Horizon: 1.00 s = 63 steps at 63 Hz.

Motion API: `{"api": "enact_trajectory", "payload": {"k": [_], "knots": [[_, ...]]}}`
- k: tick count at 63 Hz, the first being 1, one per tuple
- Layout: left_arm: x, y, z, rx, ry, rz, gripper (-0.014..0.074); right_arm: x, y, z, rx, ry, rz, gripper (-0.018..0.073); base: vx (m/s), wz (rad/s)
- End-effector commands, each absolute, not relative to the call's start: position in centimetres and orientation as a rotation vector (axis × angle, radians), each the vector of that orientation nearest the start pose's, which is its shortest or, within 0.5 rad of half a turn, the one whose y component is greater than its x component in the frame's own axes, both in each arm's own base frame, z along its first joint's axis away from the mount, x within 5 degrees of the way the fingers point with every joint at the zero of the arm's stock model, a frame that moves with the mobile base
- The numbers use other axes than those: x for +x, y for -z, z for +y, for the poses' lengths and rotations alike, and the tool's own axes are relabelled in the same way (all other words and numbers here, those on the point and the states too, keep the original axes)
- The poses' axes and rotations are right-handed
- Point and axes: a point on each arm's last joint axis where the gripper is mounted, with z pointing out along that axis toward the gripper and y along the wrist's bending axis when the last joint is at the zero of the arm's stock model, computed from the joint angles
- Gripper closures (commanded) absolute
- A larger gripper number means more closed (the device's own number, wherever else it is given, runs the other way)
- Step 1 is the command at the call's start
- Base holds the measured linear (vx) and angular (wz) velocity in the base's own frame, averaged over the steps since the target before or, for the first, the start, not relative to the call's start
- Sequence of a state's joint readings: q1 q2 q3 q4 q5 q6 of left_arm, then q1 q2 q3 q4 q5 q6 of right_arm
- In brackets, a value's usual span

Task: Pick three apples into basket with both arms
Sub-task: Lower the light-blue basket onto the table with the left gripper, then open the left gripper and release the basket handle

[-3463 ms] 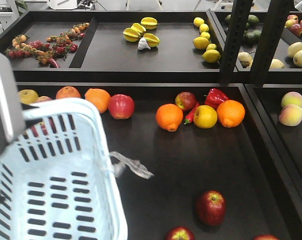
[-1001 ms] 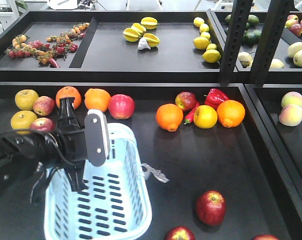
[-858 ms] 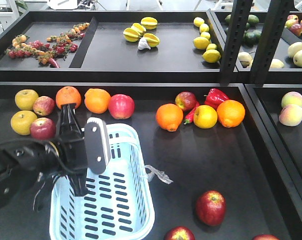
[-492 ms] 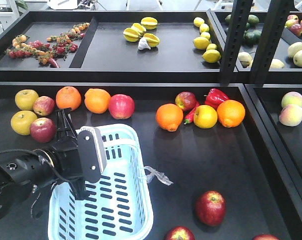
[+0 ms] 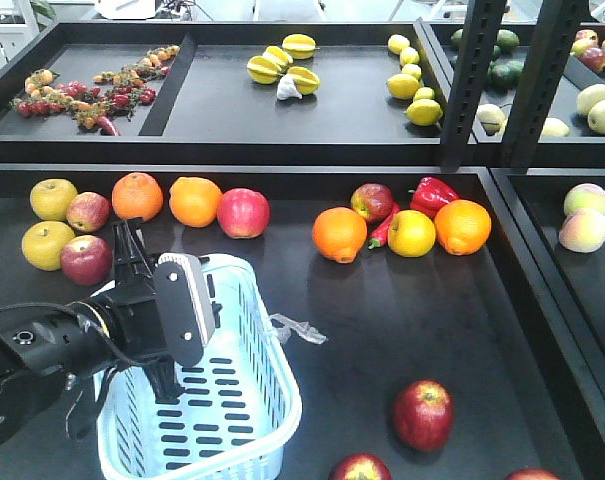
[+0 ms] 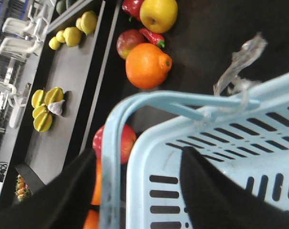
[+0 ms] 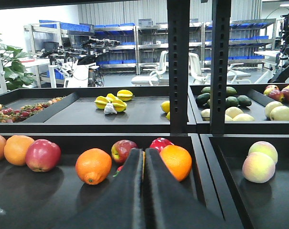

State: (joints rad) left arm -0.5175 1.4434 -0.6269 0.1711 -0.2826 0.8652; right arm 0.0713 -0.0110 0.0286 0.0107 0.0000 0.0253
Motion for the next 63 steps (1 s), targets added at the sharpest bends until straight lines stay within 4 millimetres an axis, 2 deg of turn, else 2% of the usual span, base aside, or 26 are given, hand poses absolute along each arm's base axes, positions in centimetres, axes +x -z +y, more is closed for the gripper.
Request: {"api": "enact_trajectory", "payload": {"k": [1,10,27,41,52,63], "knots": [[24.9,-23.9,-14.8,1.331,-0.272,1.349,0.0095,5.6,-20.6,0.4,-0.032,-0.079,1.439,0.0568,0.0,0.0],[24.9,-23.8,-14.8,1.332,-0.271,1.353,0.003,5.6,-20.6,0.4,-0.032,-0.079,1.439,0.0568,0.0,0.0],[24.5,-23.8,-14.6,1.265,-0.181,1.479,0.0022,5.6,-20.6,0.4,-0.032,-0.079,1.439,0.0568,0.0,0.0],[23.0,-25.3,-14.1,1.271,-0.172,1.505,0.0022,5.6,-20.6,0.4,-0.032,-0.079,1.439,0.0568,0.0,0.0],[21.6,-26.2,-13.0,1.255,-0.145,1.628,0.0022,5.6,-20.6,0.4,-0.032,-0.079,1.439,0.0568,0.0,0.0],[19.7,-28.3,-11.8,1.155,-0.081,1.666,0.0023,5.6,-20.6,0.4,-0.032,-0.079,1.439,0.0568,0.0,0.0]]}}
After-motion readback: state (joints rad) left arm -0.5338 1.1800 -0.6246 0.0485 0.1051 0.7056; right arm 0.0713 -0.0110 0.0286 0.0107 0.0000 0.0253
